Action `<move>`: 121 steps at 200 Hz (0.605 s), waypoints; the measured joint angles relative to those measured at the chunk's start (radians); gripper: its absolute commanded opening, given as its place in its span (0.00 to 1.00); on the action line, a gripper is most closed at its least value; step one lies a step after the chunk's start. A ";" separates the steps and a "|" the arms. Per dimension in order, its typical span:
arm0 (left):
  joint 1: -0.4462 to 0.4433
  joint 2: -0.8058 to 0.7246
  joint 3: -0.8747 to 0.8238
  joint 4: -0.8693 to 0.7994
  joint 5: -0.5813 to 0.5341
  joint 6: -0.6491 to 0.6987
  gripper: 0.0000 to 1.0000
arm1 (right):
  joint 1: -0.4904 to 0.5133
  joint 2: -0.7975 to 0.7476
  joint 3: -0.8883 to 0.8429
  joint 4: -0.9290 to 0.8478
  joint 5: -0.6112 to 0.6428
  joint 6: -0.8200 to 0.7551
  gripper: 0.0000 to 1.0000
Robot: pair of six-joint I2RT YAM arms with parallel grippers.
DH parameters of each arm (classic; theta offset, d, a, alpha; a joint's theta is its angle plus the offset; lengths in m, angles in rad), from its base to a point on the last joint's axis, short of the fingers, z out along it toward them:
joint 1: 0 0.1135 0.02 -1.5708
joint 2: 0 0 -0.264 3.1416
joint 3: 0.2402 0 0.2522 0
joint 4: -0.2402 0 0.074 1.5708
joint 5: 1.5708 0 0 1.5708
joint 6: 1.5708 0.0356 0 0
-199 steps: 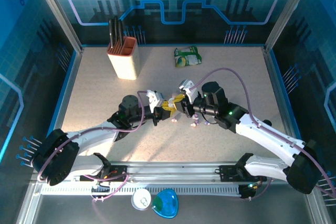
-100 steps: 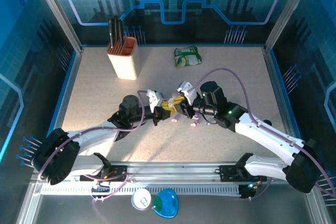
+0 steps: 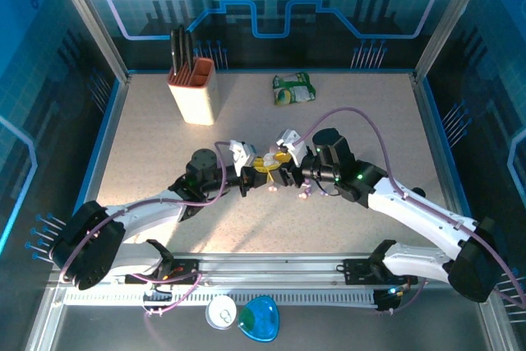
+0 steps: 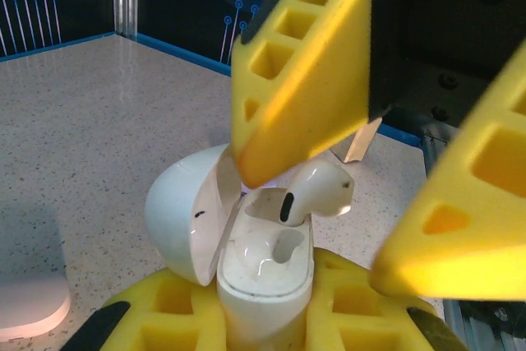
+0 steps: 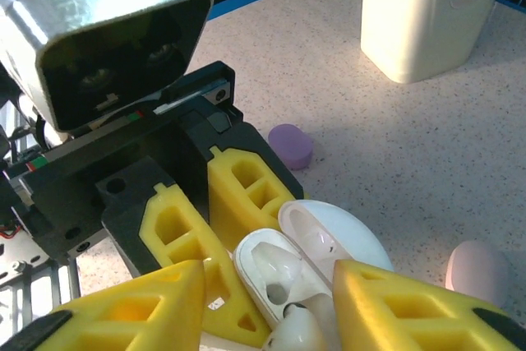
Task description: Insert wireless bluetooth earbuds into charging case
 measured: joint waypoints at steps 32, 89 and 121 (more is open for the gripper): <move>0.000 0.002 0.000 0.003 0.000 0.000 0.00 | 0.000 -0.026 -0.004 0.029 0.020 0.051 0.66; 0.000 0.011 0.000 0.015 -0.001 0.001 0.00 | -0.081 -0.090 -0.061 0.120 0.000 0.174 0.69; 0.000 0.011 0.000 0.020 -0.003 0.001 0.00 | -0.100 -0.090 -0.078 0.107 -0.040 0.194 0.69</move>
